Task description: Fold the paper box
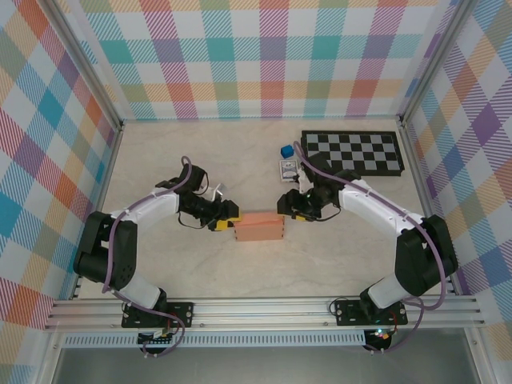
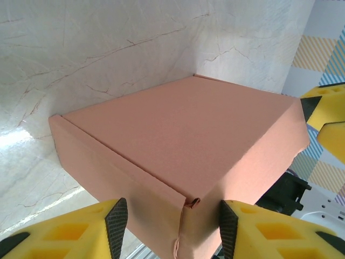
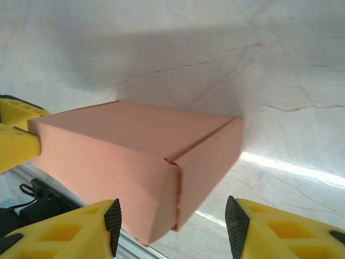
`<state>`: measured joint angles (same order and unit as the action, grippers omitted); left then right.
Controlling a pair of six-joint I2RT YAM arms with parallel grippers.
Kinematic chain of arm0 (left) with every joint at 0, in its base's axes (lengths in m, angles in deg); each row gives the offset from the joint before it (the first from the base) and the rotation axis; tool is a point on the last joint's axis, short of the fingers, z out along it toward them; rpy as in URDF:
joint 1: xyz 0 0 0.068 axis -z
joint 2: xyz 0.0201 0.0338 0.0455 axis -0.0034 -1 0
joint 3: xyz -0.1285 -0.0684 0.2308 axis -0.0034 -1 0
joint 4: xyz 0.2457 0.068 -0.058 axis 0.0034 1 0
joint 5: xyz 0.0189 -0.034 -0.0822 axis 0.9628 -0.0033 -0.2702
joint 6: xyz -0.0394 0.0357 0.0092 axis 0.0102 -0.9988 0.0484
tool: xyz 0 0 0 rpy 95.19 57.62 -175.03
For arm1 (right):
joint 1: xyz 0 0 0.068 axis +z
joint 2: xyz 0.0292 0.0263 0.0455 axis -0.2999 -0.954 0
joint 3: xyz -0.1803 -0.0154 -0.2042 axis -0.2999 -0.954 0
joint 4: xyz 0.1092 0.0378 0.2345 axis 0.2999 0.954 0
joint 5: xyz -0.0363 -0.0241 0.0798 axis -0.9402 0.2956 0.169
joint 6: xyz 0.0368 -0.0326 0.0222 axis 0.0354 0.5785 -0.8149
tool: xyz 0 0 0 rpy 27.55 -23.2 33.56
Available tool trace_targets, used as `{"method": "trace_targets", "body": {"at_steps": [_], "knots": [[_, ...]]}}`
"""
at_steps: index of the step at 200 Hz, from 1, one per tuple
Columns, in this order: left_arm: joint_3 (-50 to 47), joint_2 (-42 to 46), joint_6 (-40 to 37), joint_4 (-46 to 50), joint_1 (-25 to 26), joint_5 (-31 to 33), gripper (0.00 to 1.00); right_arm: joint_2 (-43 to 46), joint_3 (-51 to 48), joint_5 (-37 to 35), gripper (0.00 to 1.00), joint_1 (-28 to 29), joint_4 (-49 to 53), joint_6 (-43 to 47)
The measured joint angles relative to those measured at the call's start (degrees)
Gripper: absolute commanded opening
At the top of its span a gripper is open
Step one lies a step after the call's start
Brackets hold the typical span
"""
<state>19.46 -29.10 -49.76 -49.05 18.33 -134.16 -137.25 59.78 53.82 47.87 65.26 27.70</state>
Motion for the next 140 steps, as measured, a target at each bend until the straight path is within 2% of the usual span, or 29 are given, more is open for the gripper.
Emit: {"method": "trace_targets", "body": {"at_steps": [36, 89, 122, 140], "knots": [[0.13, -0.37, -0.59, -0.07, 0.0, -0.04, 0.5, 1.53, 0.33, -1.44, 0.52, -0.04, 3.19, 0.0], [0.17, -0.59, -0.79, -0.2, 0.0, -0.39, 0.49, 0.37, 0.31, 0.52, 0.55, -0.04, 1.75, -0.22], [0.17, -0.61, -1.25, -0.15, 0.0, -0.28, 0.5, -1.55, -0.57, 0.44, 0.44, -0.04, 0.0, -0.28], [0.28, -0.72, -2.03, 0.24, 0.04, 0.0, 0.5, -1.64, -2.8, 1.01, 0.41, -0.04, -2.25, -0.28]]}}
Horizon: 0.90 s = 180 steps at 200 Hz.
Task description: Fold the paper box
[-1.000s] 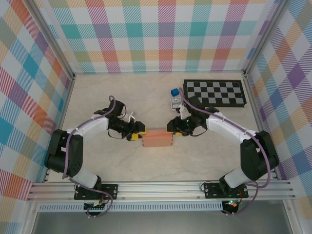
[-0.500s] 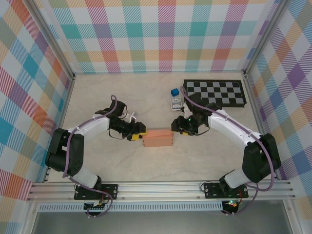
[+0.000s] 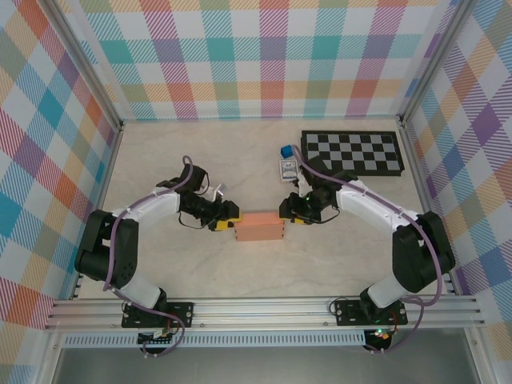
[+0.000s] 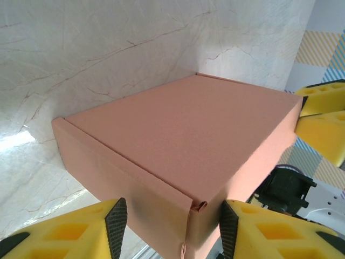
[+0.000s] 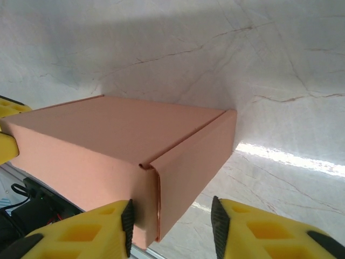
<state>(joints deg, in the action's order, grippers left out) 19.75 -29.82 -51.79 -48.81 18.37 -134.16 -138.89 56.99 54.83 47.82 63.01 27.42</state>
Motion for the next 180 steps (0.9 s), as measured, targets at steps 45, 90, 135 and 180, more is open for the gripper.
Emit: {"method": "trace_targets", "body": {"at_steps": [45, 90, 135, 180], "knots": [[1.95, -1.05, -1.38, 1.55, 0.11, 0.92, 0.52, 1.55, -4.0, 2.38, 0.38, -0.33, -6.29, -0.11], [3.28, -0.2, -2.91, 3.43, -0.87, 3.78, 0.58, 1.14, -4.42, 2.8, 0.38, -0.42, -8.94, -0.15], [0.57, 4.39, -3.45, 3.98, -1.42, 6.05, 0.59, 0.94, -5.2, 3.54, 0.38, -0.37, -11.23, -0.17], [-1.25, 3.41, -3.48, 1.77, -1.53, 4.79, 0.55, 0.83, -5.35, 3.74, 0.37, -0.37, -11.74, -0.17]]}}
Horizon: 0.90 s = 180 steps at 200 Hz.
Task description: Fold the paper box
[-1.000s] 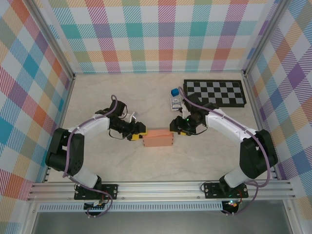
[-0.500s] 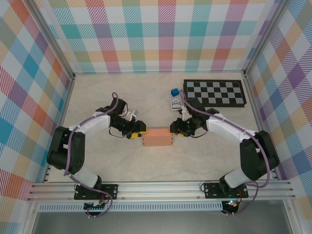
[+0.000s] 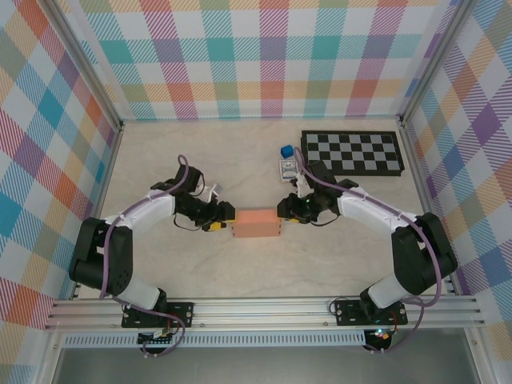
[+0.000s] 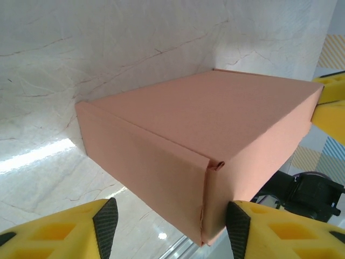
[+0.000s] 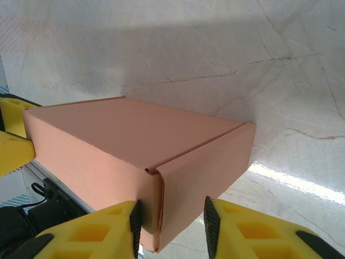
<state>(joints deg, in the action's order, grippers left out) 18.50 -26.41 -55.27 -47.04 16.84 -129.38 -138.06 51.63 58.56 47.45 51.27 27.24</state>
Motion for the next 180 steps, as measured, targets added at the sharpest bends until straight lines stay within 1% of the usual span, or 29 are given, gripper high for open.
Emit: {"method": "trace_targets", "body": {"at_steps": [13, 36, 61, 82, 89, 100, 107, 119, 134, 151, 163, 180], "knots": [[0.7, -0.9, 0.02, 0.2, 0.0, -0.28, 0.53, -0.04, 0.02, 0.0, 0.38, 0.0, -0.02, 0.02], [1.05, -1.53, 0.68, -0.48, -0.09, -0.76, 0.53, 0.07, 0.07, -0.28, 0.42, -0.07, 0.04, 0.11], [1.03, -1.53, 1.51, -0.72, -0.09, -0.76, 0.53, 0.74, 0.11, -1.73, 0.52, -0.04, 0.94, 2.78], [1.25, -2.16, 1.62, -1.64, -0.09, -1.16, 0.53, 2.34, 1.14, -4.48, 0.61, 0.0, 3.82, 8.85], [1.46, -2.47, 1.6, -1.7, -0.09, -1.33, 0.53, 3.23, 1.73, -5.29, 0.64, 0.04, 4.55, 12.28], [1.77, -2.84, 1.57, -1.77, -0.09, -1.49, 0.53, 4.79, 2.75, -6.34, 0.72, 0.35, 5.07, 18.47], [1.9, -3.02, 1.55, -1.79, -0.09, -1.62, 0.53, 5.84, 3.41, -6.82, 0.77, 0.81, 5.05, 23.76], [2.14, -3.28, 1.57, -1.75, -0.09, -1.81, 0.53, 6.69, 5.03, -7.21, 0.8, 2.45, 5.53, 33.68], [2.54, -3.63, 1.55, -1.68, -0.09, -1.81, 0.53, 5.35, 8.39, -7.48, 0.83, 5.29, 6.99, 46.14], [3.06, -4.09, 1.53, -1.64, -0.09, -1.79, 0.53, 0.63, 13.2, -7.89, 0.84, 8.0, 8.79, 59.17], [3.43, -4.35, 1.53, -1.57, -0.09, -1.77, 0.53, -3.1, 15.56, -8.76, 0.85, 9.2, 8.96, 65.96], [3.8, -4.7, 1.46, -1.42, -0.09, -1.79, 0.53, -8.2, 18.12, -10.05, 0.84, 9.64, 9.57, 73.02]]}}
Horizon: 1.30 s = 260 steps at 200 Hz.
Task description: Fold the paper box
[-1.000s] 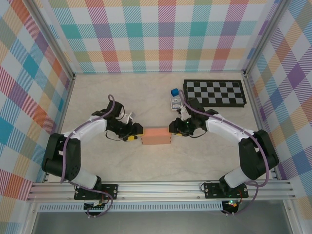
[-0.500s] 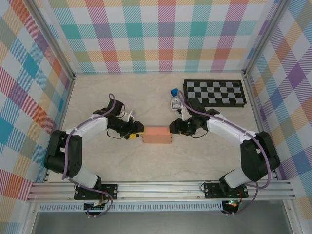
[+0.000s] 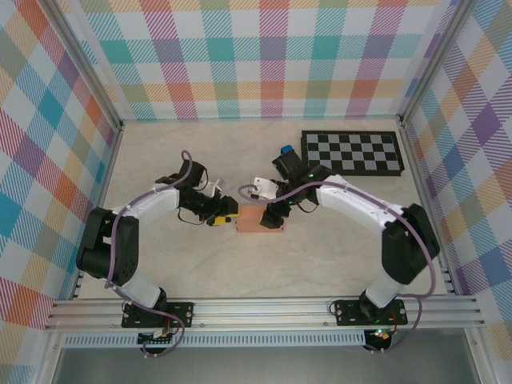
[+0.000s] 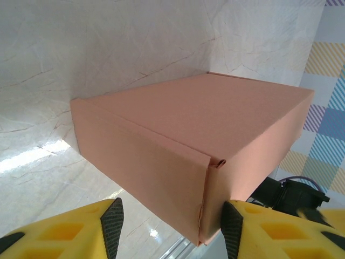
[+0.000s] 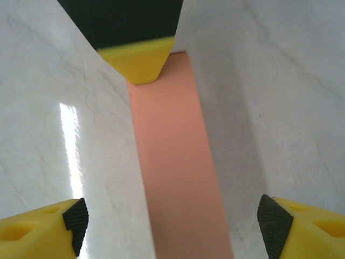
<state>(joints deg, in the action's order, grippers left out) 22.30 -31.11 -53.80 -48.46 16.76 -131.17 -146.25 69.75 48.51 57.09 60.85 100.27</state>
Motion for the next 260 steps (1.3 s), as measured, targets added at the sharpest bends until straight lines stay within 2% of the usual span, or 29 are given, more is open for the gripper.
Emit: {"method": "trace_targets", "body": {"at_steps": [31, 58, 68, 75, 117, 136, 154, 163, 174, 176, 184, 200, 207, 222, 243, 249, 260], "knots": [[0.2, -0.2, -0.17, 0.09, 0.0, -0.02, 0.53, -7.85, 4.96, -2.32, 0.8, 0.0, 2.23, 8.26], [0.22, -0.26, 0.07, -0.35, 0.0, -0.02, 0.54, -11.1, 7.43, -2.4, 0.7, 0.22, 5.27, 11.82], [0.22, -0.26, 0.24, -0.35, 0.0, 0.0, 0.55, -11.06, 6.8, -3.04, 0.62, 0.68, 4.83, 12.46], [0.22, -0.24, 0.46, -0.35, 0.0, 0.07, 0.56, -10.71, 5.68, -3.8, 0.57, 1.36, 3.54, 13.03], [-0.66, 2.51, 2.05, 0.52, -0.31, 2.82, 0.62, -7.54, -1.4, -11.63, 0.45, 5.51, -6.64, 14.78], [-0.85, 5.55, 3.23, 0.74, -1.86, 5.44, 0.64, -6.27, -4.5, -15.85, 0.44, 7.32, -12.74, 15.8], [-1.73, 11.17, 4.66, -0.5, -4.98, 7.67, 0.7, -5.09, -8.28, -20.2, 0.45, 9.86, -19.37, 16.5], [-2.21, 14.32, 5.46, -1.31, -6.62, 9.05, 0.76, -4.63, -10.32, -22.23, 0.46, 11.28, -22.95, 16.92], [-2.89, 17.77, 6.62, -2.75, -8.68, 11.08, 0.98, -4.2, -12.9, -25.14, 0.47, 13.18, -27.71, 17.29], [-3.06, 18.38, 6.93, -2.99, -9.05, 11.47, 1.0, -4.15, -13.22, -25.49, 0.48, 13.4, -28.28, 17.31], [-3.61, 20.31, 7.48, -3.89, -10.34, 13.35, 1.0, -4.04, -14.58, -27.32, 0.52, 14.58, -30.8, 17.4], [-4.76, 22.97, 8.55, -4.79, -12.5, 18.4, 1.0, -4.04, -16.39, -29.4, 0.68, 16.37, -33.09, 16.68], [-5.09, 23.71, 9.2, -4.55, -13.14, 21.92, 1.0, -3.98, -17.07, -29.73, 0.73, 16.96, -33.0, 16.09], [-5.22, 24.74, 10.19, -3.21, -14.14, 30.49, 1.0, -3.21, -18.21, -29.27, 0.9, 17.7, -31.61, 14.14], [-5.42, 26.21, 9.64, -3.3, -15.17, 40.11, 1.0, 1.2, -19.87, -27.39, 0.93, 17.73, -28.81, 11.08], [-5.42, 26.53, 9.07, -3.41, -15.23, 42.93, 1.0, 3.52, -20.61, -26.29, 1.0, 17.57, -28.09, 10.12], [-5.38, 26.64, 7.89, -3.52, -15.21, 47.98, 1.0, 8.55, -21.84, -23.39, 1.0, 16.87, -26.64, 8.07]]}}
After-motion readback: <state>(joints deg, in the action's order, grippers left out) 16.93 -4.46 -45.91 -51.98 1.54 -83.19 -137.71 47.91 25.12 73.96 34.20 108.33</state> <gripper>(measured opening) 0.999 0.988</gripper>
